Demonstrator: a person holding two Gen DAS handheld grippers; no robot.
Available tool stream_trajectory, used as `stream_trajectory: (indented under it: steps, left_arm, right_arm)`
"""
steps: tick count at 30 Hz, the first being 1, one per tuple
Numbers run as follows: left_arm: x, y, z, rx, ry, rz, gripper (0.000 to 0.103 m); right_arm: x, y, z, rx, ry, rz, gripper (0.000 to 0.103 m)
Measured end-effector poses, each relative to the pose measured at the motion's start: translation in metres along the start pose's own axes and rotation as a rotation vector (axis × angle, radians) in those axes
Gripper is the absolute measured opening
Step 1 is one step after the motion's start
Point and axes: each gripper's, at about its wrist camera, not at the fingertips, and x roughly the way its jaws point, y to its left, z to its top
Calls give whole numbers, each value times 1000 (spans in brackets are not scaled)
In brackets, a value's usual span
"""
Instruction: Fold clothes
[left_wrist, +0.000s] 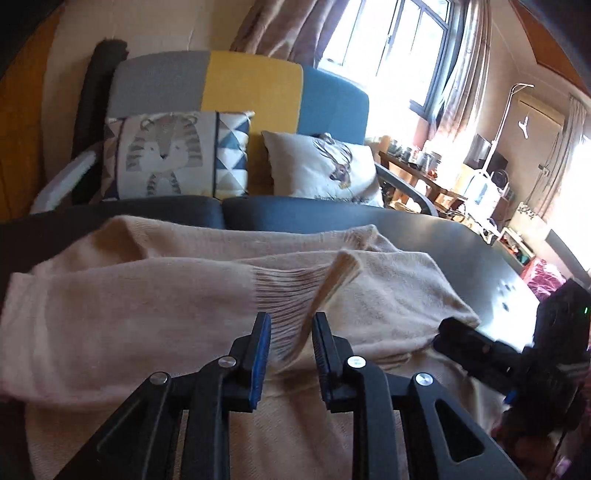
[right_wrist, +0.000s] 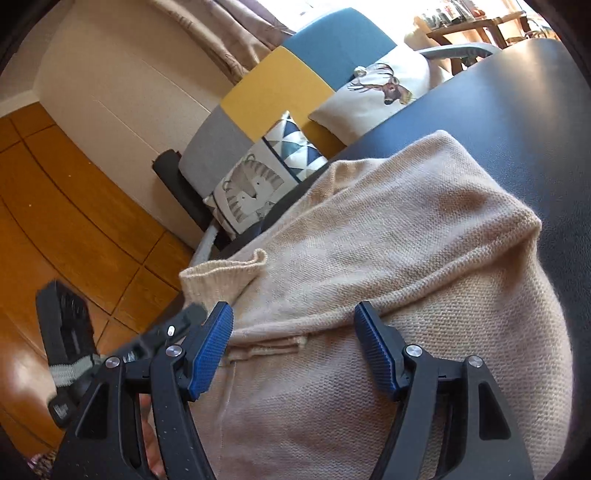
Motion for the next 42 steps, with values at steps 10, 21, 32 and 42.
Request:
stream_trajectory:
  steps: [10, 21, 32, 42]
  left_arm:
    - [-51, 87, -48, -247, -1, 164, 24]
    - [-46, 114, -72, -400, 25, -20, 29]
    - [-45, 126, -76, -468, 2, -82, 28]
    - [-44, 128, -76, -473, -3, -87, 28]
  right_arm:
    - [38, 48, 8, -17, 143, 10, 65]
    - [95, 70, 12, -145, 294, -120, 14]
    - [65, 78, 57, -336, 98, -274, 4]
    - [90, 38, 33, -67, 313, -83, 30]
